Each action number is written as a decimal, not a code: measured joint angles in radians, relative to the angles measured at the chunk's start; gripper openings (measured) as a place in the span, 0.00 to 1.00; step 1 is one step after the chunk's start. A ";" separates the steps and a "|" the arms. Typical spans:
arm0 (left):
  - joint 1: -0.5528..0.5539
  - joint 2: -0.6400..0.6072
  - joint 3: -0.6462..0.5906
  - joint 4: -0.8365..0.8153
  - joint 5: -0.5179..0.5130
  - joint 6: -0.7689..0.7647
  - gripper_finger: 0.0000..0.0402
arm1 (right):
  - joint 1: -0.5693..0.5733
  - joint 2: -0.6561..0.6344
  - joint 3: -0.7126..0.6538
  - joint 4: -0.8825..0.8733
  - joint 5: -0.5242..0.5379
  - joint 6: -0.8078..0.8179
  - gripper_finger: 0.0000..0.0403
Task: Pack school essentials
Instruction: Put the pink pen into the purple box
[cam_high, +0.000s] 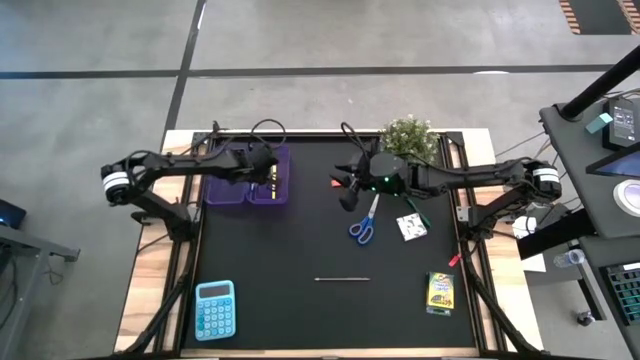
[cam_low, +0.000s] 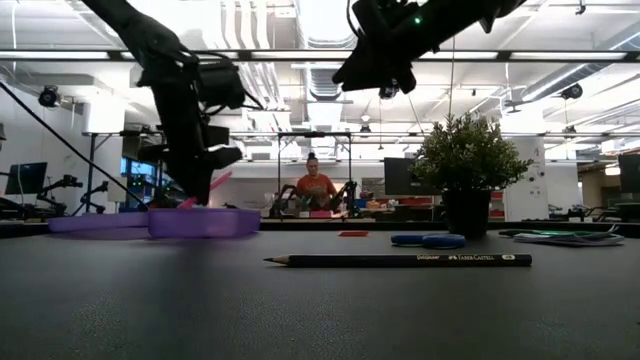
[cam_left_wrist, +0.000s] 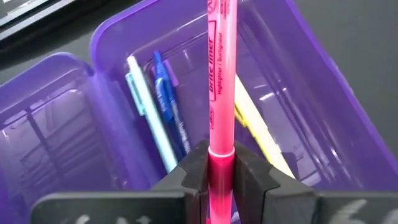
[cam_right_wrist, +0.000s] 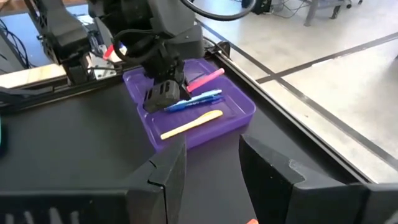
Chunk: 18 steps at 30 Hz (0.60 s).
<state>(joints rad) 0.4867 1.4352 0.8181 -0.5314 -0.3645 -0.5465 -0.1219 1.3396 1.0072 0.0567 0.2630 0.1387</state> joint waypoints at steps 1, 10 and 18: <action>0.000 0.013 0.007 0.006 0.000 0.000 0.08 | 0.001 0.000 -0.002 0.000 0.000 0.000 0.34; 0.003 0.083 0.061 0.000 0.001 0.002 0.09 | 0.013 0.000 -0.006 0.000 0.000 0.007 0.34; 0.003 0.069 0.060 0.000 -0.012 0.002 0.16 | 0.026 0.000 -0.007 0.000 0.000 0.010 0.34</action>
<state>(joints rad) 0.4896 1.5046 0.8786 -0.5317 -0.3762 -0.5440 -0.0956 1.3392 1.0004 0.0566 0.2630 0.1490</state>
